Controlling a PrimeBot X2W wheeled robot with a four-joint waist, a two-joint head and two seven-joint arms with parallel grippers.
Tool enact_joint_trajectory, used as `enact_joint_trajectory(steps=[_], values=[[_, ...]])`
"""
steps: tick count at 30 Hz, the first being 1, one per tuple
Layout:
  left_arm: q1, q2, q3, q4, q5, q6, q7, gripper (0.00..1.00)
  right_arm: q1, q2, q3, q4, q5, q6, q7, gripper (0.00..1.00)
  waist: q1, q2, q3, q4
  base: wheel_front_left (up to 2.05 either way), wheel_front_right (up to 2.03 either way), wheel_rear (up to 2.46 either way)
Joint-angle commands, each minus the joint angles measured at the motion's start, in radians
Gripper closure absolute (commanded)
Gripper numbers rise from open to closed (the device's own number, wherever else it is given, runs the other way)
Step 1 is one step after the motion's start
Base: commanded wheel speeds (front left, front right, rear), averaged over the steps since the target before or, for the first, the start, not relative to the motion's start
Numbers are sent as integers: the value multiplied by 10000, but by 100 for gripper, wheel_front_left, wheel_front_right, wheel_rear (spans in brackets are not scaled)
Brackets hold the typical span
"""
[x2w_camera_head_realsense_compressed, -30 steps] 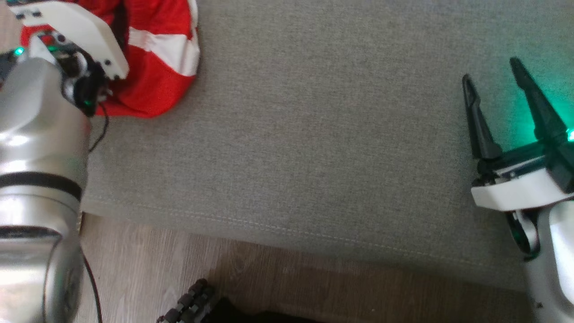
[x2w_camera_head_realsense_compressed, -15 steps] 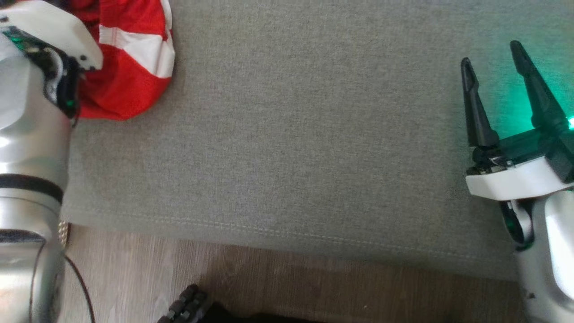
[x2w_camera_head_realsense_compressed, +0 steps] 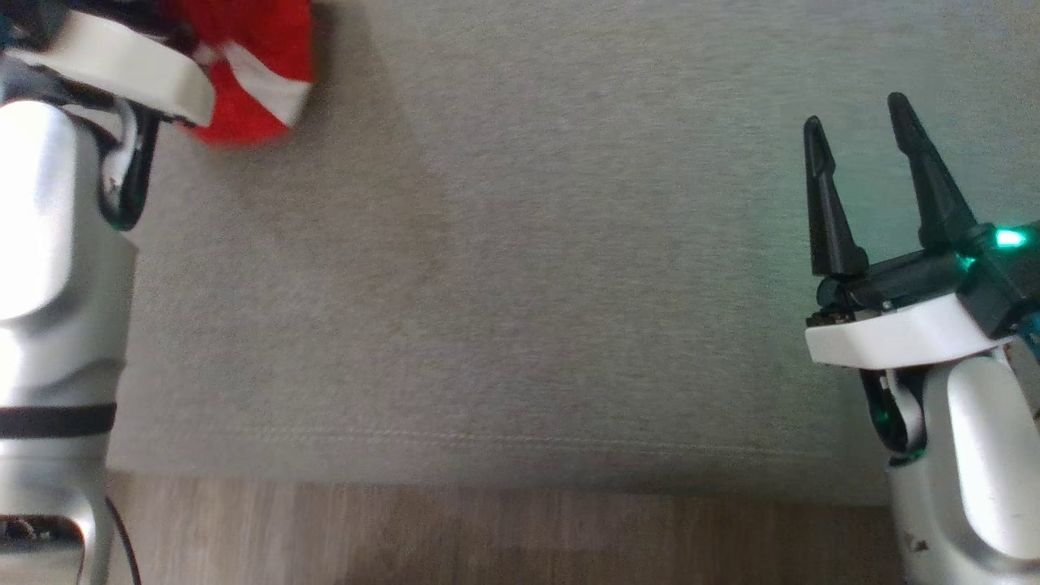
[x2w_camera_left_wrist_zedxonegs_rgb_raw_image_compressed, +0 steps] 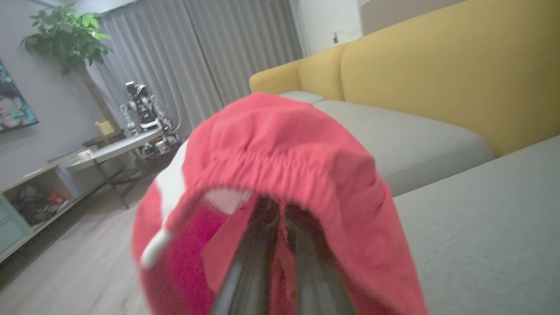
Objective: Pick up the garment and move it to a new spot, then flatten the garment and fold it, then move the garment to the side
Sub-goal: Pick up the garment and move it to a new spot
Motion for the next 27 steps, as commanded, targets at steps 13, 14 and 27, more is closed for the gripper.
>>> enact_joint_trajectory(steps=[13, 14, 27], values=[[228, 576, -2090, -1883, 770, -145, -48, 100, 163, 402, 223, -1039, 689, -4, -63, 0, 0, -1, -863, -3088, 0, 0, 0], [241, 513, -2344, -1851, 803, -148, -48, 100, 186, 403, 189, -1105, 776, -4, -63, 0, 0, -1, -843, -3280, 0, 0, 0], [529, -377, -5755, 714, 368, -156, -49, 100, 187, 406, -5, -1664, 1478, -4, -63, 0, 0, -1, 240, -4785, 0, 0, 0]])
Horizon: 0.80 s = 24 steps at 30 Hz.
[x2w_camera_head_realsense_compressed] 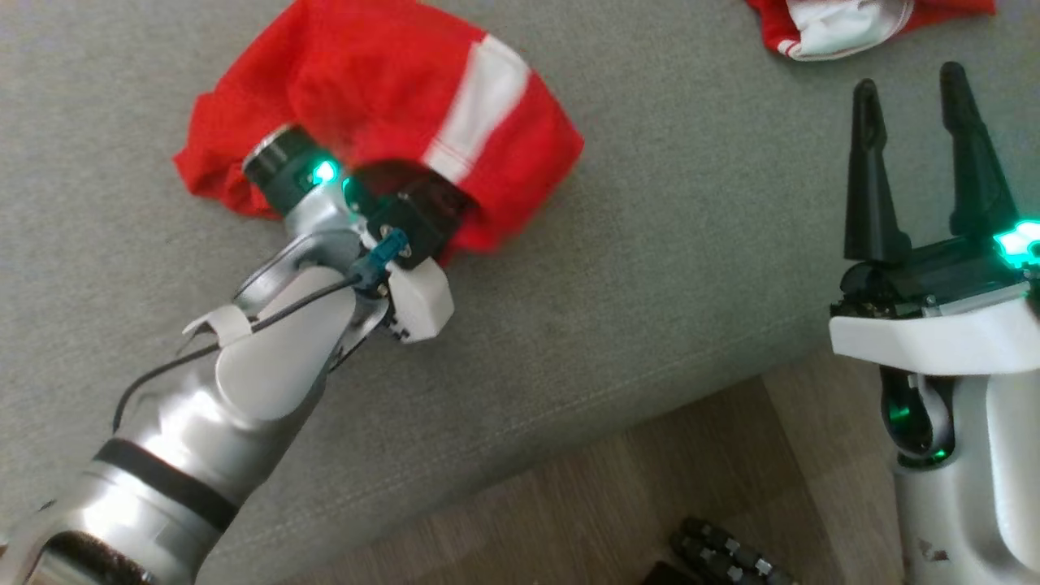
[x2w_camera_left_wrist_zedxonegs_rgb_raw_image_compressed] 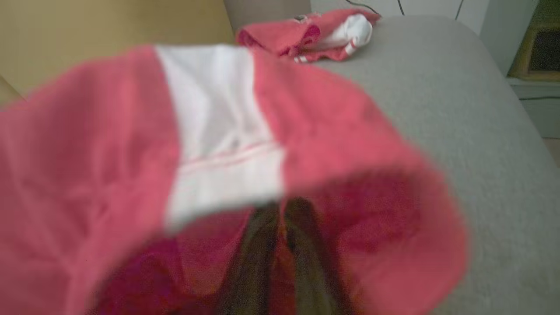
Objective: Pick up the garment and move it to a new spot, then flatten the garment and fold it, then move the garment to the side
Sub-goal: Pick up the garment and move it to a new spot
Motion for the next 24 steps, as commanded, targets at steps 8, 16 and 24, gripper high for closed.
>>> enact_joint_trajectory(steps=[8, 16, 24], values=[[-214, -276, -53, 537, -375, 129, -49, 0, -10, 60, 301, -464, 6, -4, -63, 0, 0, 0, -10, 525, 0, 0, 0], [1466, -492, 180, -287, -940, 444, -49, 0, 315, 60, 486, -268, -323, -4, -63, 0, 0, 0, -1171, 1894, 0, 0, 0], [3586, -422, 1165, -1954, -1657, 1415, -49, 0, 1013, 60, 463, 110, -735, -4, -63, 0, 0, 0, -2381, 3230, 0, 0, 0]])
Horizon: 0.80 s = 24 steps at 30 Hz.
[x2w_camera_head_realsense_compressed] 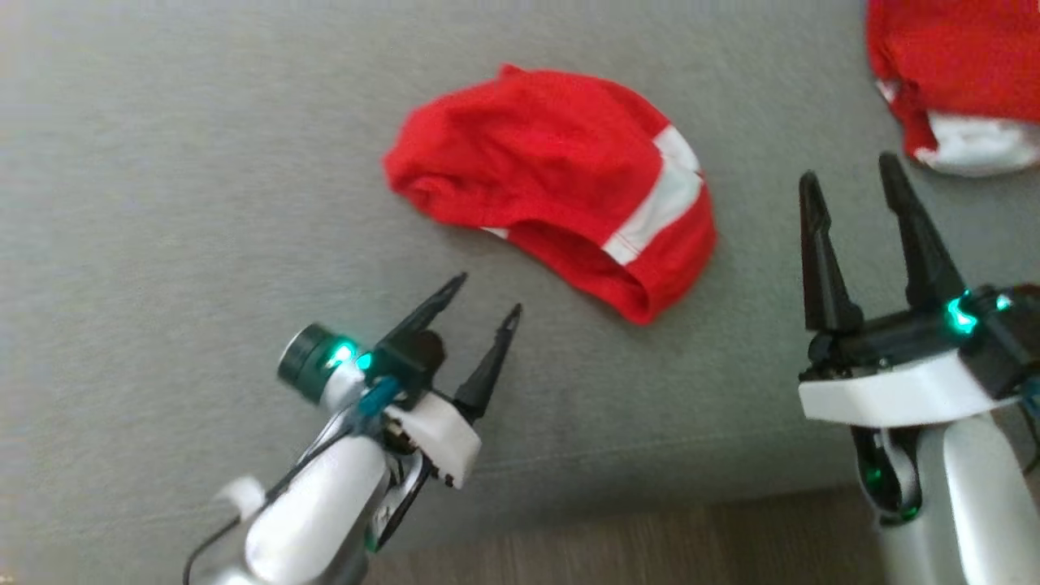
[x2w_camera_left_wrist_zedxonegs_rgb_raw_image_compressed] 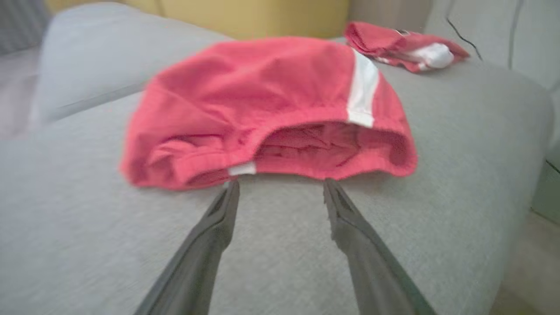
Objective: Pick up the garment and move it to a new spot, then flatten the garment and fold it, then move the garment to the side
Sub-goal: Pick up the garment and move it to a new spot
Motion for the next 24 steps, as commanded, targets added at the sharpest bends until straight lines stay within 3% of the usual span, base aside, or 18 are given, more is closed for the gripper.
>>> enact_joint_trajectory(steps=[1, 7, 10, 14, 18, 24], values=[[-72, 131, 502, -497, -62, 179, -49, 0, 17, 33, 190, -272, -65, -4, -63, 0, 0, -1, -855, 856, 0, 0, 0], [1907, -31, 2419, -2521, -235, 1804, -49, 0, 717, 33, -13, 121, -246, -4, -63, 0, 0, -1, -1594, 1480, 0, 0, 0], [2847, -252, 3375, -3475, -63, 2321, -49, 0, 1065, 33, -69, 257, -310, -4, -63, 0, 0, -1, -1815, 1612, 0, 0, 0], [3688, -326, 4089, -4684, 816, 2524, -49, 0, 1392, 33, -122, 397, -360, -4, -63, 0, 0, -1, -1935, 1667, 0, 0, 0], [4318, -234, 4290, -5481, 1696, 2351, -49, 0, 1720, 33, -276, 498, -290, -4, -63, 0, 0, -1, -2115, 1713, 0, 0, 0], [5185, -444, 4715, -5531, 1778, 2165, -49, 0, 2290, 33, -230, 725, -225, -4, -63, 0, 0, -1, -2549, 1664, 0, 0, 0]])
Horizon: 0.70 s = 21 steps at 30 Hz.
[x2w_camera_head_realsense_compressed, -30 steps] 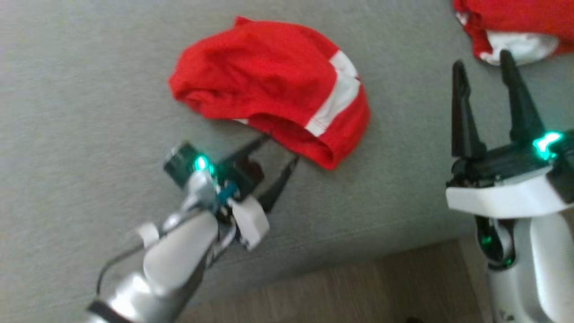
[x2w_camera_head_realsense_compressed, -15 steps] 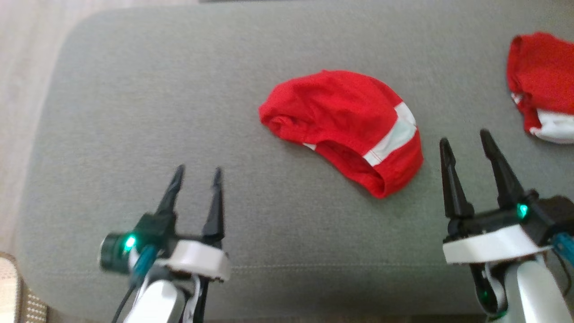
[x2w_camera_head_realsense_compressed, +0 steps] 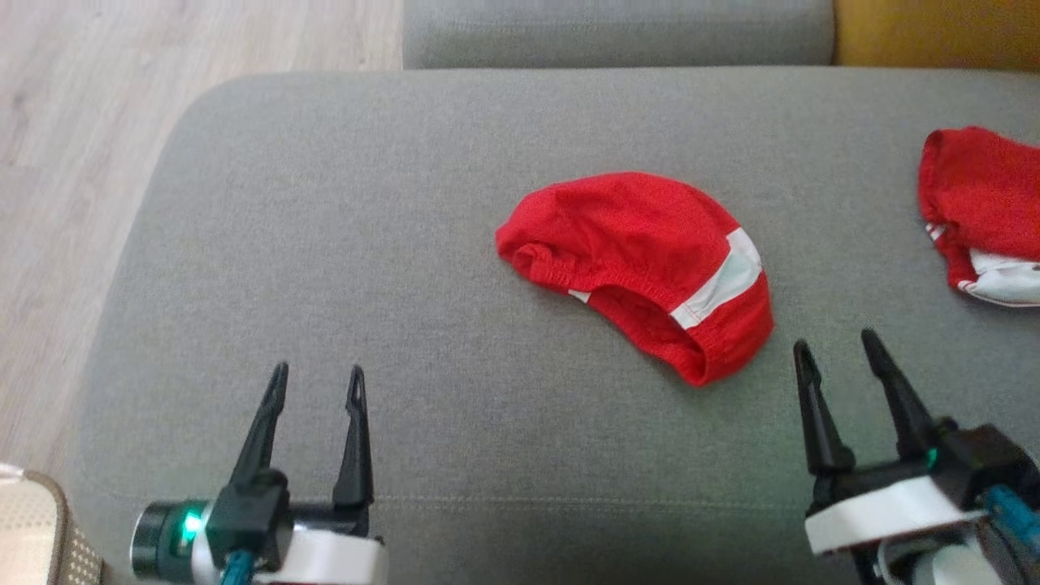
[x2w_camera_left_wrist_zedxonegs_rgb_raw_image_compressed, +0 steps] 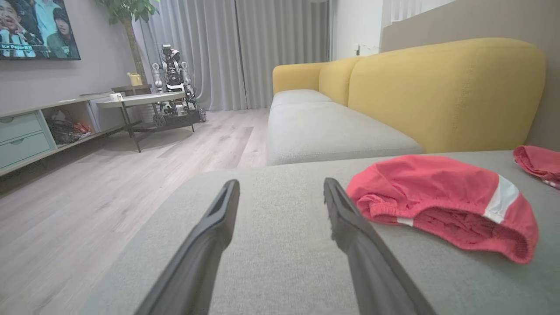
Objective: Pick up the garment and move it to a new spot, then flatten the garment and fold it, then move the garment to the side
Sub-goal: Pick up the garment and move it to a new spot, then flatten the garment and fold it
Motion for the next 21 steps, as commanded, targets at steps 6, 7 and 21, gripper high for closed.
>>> enact_joint_trajectory(steps=[6, 7, 21], values=[[5, -245, 664, -280, 180, -429, -49, 0, 74, -9, 288, -106, -24, -4, -65, 0, 1, -1, -317, -87, 0, 0, 0], [35, -273, 680, -261, 206, -480, -49, 0, 92, -9, 293, -93, -22, -4, -65, 0, 1, -1, -350, -100, 0, 0, 0], [171, -450, 774, 19, 445, -917, -49, 0, 188, -9, 356, -45, 83, -4, -65, 0, 1, -1, -503, -123, 0, 0, 0]])
